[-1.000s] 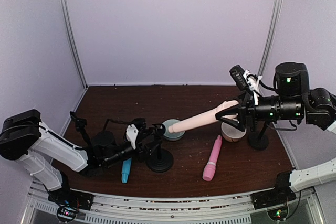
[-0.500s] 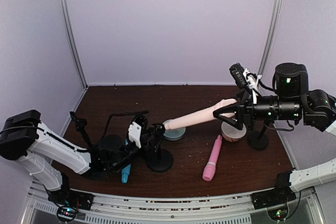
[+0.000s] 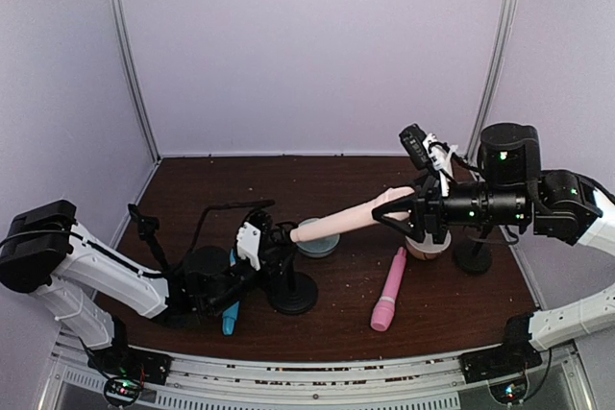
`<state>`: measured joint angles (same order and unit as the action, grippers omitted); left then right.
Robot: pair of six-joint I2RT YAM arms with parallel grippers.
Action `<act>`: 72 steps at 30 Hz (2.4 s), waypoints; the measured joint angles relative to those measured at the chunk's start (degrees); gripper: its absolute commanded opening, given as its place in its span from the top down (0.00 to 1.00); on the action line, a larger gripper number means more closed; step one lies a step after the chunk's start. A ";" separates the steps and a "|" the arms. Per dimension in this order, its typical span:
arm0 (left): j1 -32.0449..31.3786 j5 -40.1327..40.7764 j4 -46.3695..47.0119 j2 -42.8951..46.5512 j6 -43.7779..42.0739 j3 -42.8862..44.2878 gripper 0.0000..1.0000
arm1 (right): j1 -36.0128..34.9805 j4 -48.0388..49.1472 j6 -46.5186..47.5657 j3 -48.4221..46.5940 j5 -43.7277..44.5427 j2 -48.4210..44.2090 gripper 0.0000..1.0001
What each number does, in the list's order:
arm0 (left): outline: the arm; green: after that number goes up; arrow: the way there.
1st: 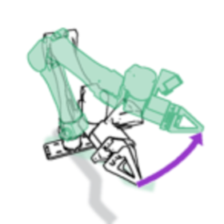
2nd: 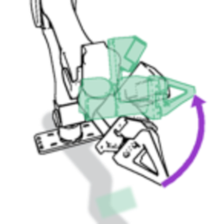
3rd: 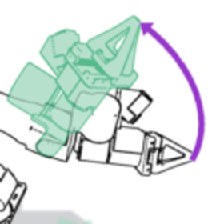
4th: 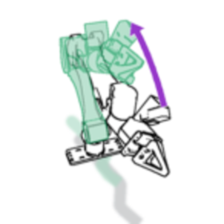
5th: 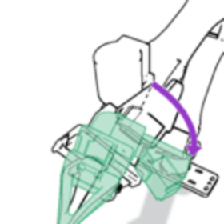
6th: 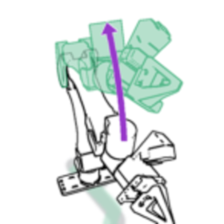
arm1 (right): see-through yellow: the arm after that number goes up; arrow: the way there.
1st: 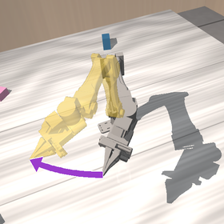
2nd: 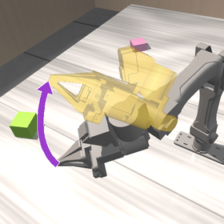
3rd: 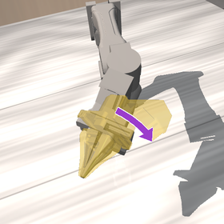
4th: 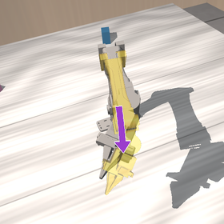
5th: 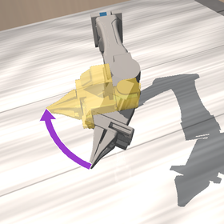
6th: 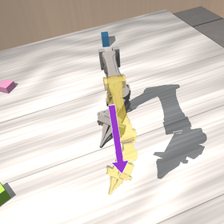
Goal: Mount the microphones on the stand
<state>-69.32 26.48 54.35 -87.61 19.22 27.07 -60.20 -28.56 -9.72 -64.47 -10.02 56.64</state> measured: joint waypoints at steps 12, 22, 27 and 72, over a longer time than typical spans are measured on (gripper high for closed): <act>0.09 -1.70 0.07 -0.22 -1.77 0.07 1.00 | -3.15 0.59 2.99 -1.33 3.93 3.28 1.00; -0.13 -1.99 0.02 -0.74 -3.87 0.66 1.00 | -4.94 -5.03 10.05 -7.69 5.33 6.88 1.00; -0.26 -1.68 0.02 -0.83 -4.20 0.72 1.00 | -6.64 -5.14 11.76 -8.39 7.10 8.39 1.00; -0.31 3.26 3.15 -1.11 -0.55 -0.50 1.00 | -8.20 -1.46 -0.46 -14.29 11.87 22.97 1.00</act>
<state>-69.63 29.74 57.49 -88.73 18.68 26.57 -68.40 -30.02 -10.17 -78.76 1.85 79.61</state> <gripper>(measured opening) 0.231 0.492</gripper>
